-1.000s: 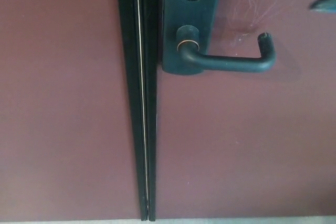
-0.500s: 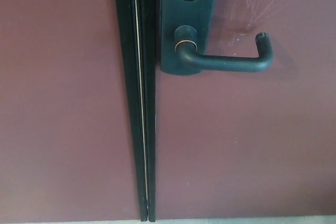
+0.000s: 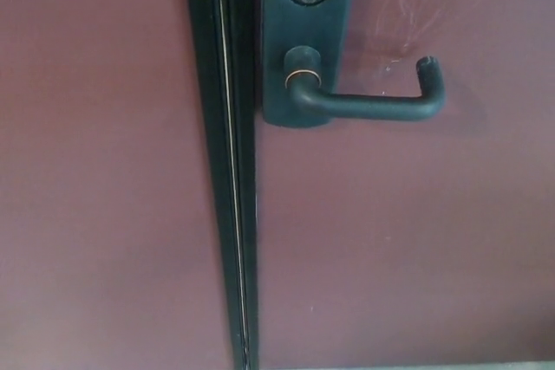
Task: The robot walks towards the door handle and put its right hand on it and twist the handle
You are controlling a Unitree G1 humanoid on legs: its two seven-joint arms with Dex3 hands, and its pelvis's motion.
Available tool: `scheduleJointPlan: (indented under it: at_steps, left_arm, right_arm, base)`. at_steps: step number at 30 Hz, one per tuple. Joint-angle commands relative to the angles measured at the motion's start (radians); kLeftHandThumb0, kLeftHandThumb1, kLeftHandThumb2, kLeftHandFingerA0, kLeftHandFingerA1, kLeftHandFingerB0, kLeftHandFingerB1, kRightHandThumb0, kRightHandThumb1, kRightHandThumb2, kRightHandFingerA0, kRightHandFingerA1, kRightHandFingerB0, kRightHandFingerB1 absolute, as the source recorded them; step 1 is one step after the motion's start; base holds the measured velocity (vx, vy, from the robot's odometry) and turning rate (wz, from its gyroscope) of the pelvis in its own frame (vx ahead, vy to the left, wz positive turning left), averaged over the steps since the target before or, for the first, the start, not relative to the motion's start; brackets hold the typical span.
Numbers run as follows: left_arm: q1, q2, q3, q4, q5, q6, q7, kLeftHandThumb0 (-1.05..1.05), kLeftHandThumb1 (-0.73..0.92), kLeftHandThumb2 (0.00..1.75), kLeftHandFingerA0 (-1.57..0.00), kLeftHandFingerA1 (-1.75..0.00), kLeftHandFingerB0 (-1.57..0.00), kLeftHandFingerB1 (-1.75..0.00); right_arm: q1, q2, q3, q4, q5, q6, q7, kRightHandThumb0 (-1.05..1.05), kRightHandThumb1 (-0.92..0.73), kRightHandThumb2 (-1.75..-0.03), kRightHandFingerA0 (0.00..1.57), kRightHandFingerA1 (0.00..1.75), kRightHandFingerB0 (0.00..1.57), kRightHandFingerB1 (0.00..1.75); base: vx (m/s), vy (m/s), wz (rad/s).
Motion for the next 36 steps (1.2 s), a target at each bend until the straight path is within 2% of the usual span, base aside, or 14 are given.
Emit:
scheduleJointPlan:
  at_steps: [1,2,4,7,8,9,13,14,18,21,22,29,36]
  left_arm:
    - [0.018,-0.006,-0.006,-0.009,0.008,-0.013,-0.014,-0.08,0.7,0.6,-0.49,-0.45,-0.41,-0.4]
    - [0.022,-0.001,0.0,-0.016,0.0,-0.016,-0.028,-0.07,0.7,0.6,-0.49,-0.46,-0.4,-0.4]
    - [0.025,0.0,0.001,-0.019,0.0,-0.024,-0.026,-0.07,0.7,0.6,-0.49,-0.45,-0.41,-0.4]
    - [0.025,0.0,0.001,-0.02,0.0,-0.025,-0.025,-0.07,0.7,0.6,-0.49,-0.45,-0.41,-0.4]
    - [0.026,-0.001,0.0,-0.022,0.001,-0.023,-0.022,-0.07,0.7,0.6,-0.48,-0.45,-0.41,-0.4]
    - [0.024,-0.004,0.005,-0.022,-0.005,-0.017,-0.024,-0.08,0.7,0.6,-0.48,-0.45,-0.4,-0.4]
    - [0.024,-0.005,0.007,-0.022,-0.008,-0.015,-0.024,-0.08,0.7,0.6,-0.48,-0.45,-0.4,-0.4]
    - [0.018,-0.002,0.005,-0.02,-0.005,-0.009,-0.029,-0.08,0.7,0.6,-0.48,-0.45,-0.4,-0.4]
    - [0.018,-0.002,0.004,-0.02,-0.005,-0.009,-0.029,-0.08,0.7,0.6,-0.48,-0.45,-0.4,-0.4]
    - [0.002,-0.004,0.015,-0.026,-0.019,0.001,-0.032,-0.09,0.7,0.6,-0.47,-0.44,-0.39,-0.4]
    - [-0.008,-0.003,0.013,-0.027,-0.016,0.002,-0.027,-0.09,0.7,0.6,-0.48,-0.45,-0.39,-0.4]
    - [-0.029,-0.011,0.017,-0.025,-0.018,0.015,-0.006,-0.1,0.69,0.6,-0.49,-0.45,-0.4,-0.4]
    - [-0.039,-0.014,0.018,-0.018,-0.017,0.021,-0.009,-0.09,0.7,0.6,-0.49,-0.45,-0.4,-0.4]
  right_arm:
    - [0.217,0.135,0.258,0.393,-0.248,-0.294,-0.429,-0.34,-0.36,-0.93,0.01,0.49,0.0,0.47]
    - [0.145,0.144,0.316,0.605,-0.268,-0.318,-0.527,-0.34,-0.39,-0.94,0.01,0.49,0.0,0.46]
    - [0.063,0.15,0.39,0.848,-0.296,-0.333,-0.64,-0.34,-0.39,-0.95,0.0,0.48,0.0,0.46]
    - [0.054,0.14,0.407,0.886,-0.288,-0.345,-0.663,-0.34,-0.39,-0.95,0.0,0.48,0.0,0.46]
    - [-0.008,0.158,0.452,1.081,-0.313,-0.343,-0.759,-0.6,-0.61,-0.59,0.2,0.3,0.16,0.27]
    - [-0.034,0.166,0.468,1.169,-0.319,-0.344,-0.802,-0.33,-0.39,-0.95,0.01,0.48,0.01,0.47]
    - [-0.054,0.155,0.49,1.235,-0.306,-0.361,-0.837,-0.33,-0.39,-0.95,0.01,0.48,0.01,0.47]
    - [-0.077,0.19,0.51,1.447,-0.317,-0.391,-0.972,-0.63,-0.62,-0.59,0.21,0.29,0.19,0.27]
    - [-0.091,0.179,0.528,1.487,-0.302,-0.409,-0.992,-0.63,-0.62,-0.59,0.21,0.29,0.19,0.27]
    - [-0.092,0.206,0.51,1.584,-0.261,-0.448,-1.039,-0.64,-0.62,-0.58,0.27,0.31,0.21,0.27]
    - [-0.086,0.202,0.502,1.622,-0.243,-0.457,-1.038,-0.68,-0.52,-0.79,0.21,0.41,0.16,0.38]
    - [-0.106,0.18,0.425,1.716,-0.124,-0.493,-1.019,-0.63,-0.51,-0.78,0.24,0.42,0.14,0.38]
    - [-0.125,0.168,0.435,1.772,-0.107,-0.525,-1.049,-0.6,-0.49,-0.76,0.24,0.42,0.14,0.37]
  base:
    - [0.0,0.0,0.0]
    - [0.0,0.0,0.0]
    - [0.0,0.0,0.0]
    - [0.0,0.0,0.0]
    - [0.0,0.0,0.0]
    - [0.0,0.0,0.0]
    - [0.0,0.0,0.0]
    - [0.0,0.0,0.0]
    - [0.0,0.0,0.0]
    - [0.0,0.0,0.0]
    - [0.0,0.0,0.0]
    - [0.0,0.0,0.0]
    - [0.0,0.0,0.0]
